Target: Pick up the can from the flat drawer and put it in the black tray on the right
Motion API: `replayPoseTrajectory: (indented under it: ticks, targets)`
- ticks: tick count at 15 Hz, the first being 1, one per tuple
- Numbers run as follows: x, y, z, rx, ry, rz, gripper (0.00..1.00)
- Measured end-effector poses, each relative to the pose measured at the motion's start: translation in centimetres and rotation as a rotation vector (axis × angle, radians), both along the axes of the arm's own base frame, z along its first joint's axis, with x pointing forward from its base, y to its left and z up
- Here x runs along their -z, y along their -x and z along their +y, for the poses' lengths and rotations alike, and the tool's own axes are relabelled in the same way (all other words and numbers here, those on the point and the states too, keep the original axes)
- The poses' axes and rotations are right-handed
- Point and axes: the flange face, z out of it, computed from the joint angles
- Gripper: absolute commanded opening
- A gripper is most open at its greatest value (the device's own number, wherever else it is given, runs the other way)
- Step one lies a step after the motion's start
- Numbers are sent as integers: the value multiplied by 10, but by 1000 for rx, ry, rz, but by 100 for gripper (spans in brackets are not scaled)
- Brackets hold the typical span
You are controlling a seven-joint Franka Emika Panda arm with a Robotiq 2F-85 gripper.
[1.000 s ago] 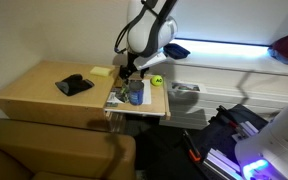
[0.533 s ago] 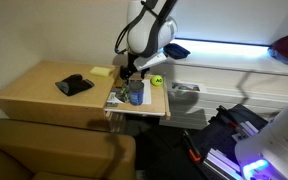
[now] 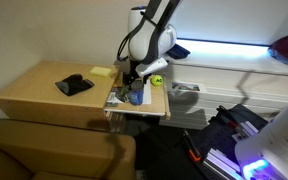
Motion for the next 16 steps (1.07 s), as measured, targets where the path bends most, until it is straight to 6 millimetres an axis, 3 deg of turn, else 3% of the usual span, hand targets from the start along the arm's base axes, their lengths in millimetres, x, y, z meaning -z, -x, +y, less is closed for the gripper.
replayPoseTrajectory:
  ticks: [5, 12, 13, 16]
  targets:
    - [0, -1, 0, 1, -1, -1, 100]
    - [36, 2, 8, -5, 2, 54, 100]
    - [36, 1, 8, -6, 1, 53, 75]
    - [32, -2, 7, -6, 2, 42, 64]
